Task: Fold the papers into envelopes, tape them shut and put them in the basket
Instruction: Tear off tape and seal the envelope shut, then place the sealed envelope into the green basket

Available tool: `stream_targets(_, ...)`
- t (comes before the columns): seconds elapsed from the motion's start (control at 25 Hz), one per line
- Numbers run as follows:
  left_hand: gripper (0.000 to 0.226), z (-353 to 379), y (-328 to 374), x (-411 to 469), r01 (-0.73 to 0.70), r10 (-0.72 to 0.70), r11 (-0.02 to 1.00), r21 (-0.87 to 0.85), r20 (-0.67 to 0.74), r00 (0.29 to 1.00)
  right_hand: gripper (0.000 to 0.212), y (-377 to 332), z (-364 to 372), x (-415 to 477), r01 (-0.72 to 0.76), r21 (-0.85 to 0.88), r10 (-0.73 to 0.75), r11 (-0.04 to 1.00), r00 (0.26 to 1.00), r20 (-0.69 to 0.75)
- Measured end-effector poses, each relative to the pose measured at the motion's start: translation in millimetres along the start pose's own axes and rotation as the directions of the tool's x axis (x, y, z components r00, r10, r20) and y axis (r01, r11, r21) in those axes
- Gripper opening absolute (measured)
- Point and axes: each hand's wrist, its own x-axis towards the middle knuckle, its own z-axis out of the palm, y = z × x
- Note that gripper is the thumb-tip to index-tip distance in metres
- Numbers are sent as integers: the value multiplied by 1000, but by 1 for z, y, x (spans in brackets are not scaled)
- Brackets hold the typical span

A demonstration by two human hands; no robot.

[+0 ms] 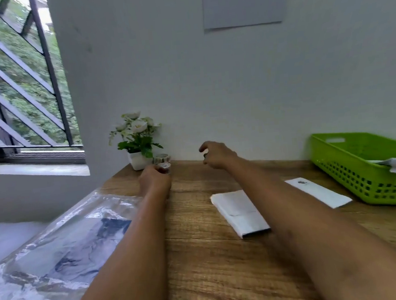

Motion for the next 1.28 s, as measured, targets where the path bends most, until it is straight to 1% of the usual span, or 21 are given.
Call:
stream_targets(0.12,24,8,14,-12,-238,228,965,109,94,969,37,45,-45,-34,-147,-36,144,988,987,-71)
stream_targets(0.2,25,15,26,-25,-418,362,895,158,290,886,35,75,-68,-57,-258,-168,230,951,959,-166)
stream_targets(0.24,29,20,32,-35,-470,367,867,167,425,827,34,89,-77,-73,-322,-244,280,915,941,-189)
stream_targets(0.32,38,29,41,-54,-538,273,810,235,661,699,33,118,-84,-97,-412,-347,369,843,911,-186)
stream_targets(0.4,53,35,47,-69,-600,154,734,319,782,604,40,138,-86,-110,-462,-403,438,790,885,-157)
stream_targets(0.48,68,39,52,-78,-651,87,660,375,822,562,53,163,-85,-109,-470,-473,498,745,864,-73)
stream_targets(0.52,71,41,55,-82,-661,69,640,392,827,558,57,169,-84,-108,-452,-486,493,748,868,-47)
stream_targets(0.6,71,43,57,-86,-645,51,657,389,831,554,49,164,-86,-115,-460,-435,487,775,872,-54)
stream_targets(0.68,64,43,56,-86,-558,75,766,319,818,571,42,153,-91,-124,-467,-355,455,810,882,-121)
stream_targets(0.72,58,43,55,-85,-488,92,829,273,794,601,41,150,-93,-126,-486,-291,459,824,874,-161)
stream_targets(0.8,45,41,56,-82,-337,109,926,172,731,673,41,150,-97,-124,-500,-35,477,865,843,-248)
stream_targets(0.84,40,40,55,-81,-254,112,962,95,714,691,45,148,-97,-122,-469,181,503,864,813,-294)
stream_targets(0.88,37,40,57,-81,-164,124,986,-12,709,694,53,143,-97,-122,-387,421,536,821,775,-334)
stream_targets(0.92,35,39,59,-81,-75,149,988,-134,708,690,62,139,-95,-121,-262,634,578,728,732,-361)
stream_targets(0.96,34,37,62,-83,3,178,969,-249,702,689,69,133,-94,-124,-134,791,616,598,708,-346)
stream_targets(1.0,33,36,65,-84,60,203,938,-341,683,702,69,127,-90,-124,-39,894,633,446,720,-285)
stream_targets(1.04,32,35,68,-87,97,221,905,-415,651,726,60,118,-87,-128,2,953,612,303,766,-196)
stream_targets(1.08,31,36,72,-92,118,230,875,-469,617,752,49,108,-83,-132,-19,979,555,204,826,-99)
stream_targets(1.12,29,39,76,-100,125,233,853,-507,585,777,40,96,-81,-138,-79,979,508,190,861,-30)
stream_targets(1.16,28,44,79,-110,124,237,839,-530,560,794,37,89,-79,-141,-125,964,488,235,873,-6)
stream_targets(1.28,25,65,90,-135,101,231,853,-511,546,805,44,82,-83,-132,-133,899,478,417,874,-92)
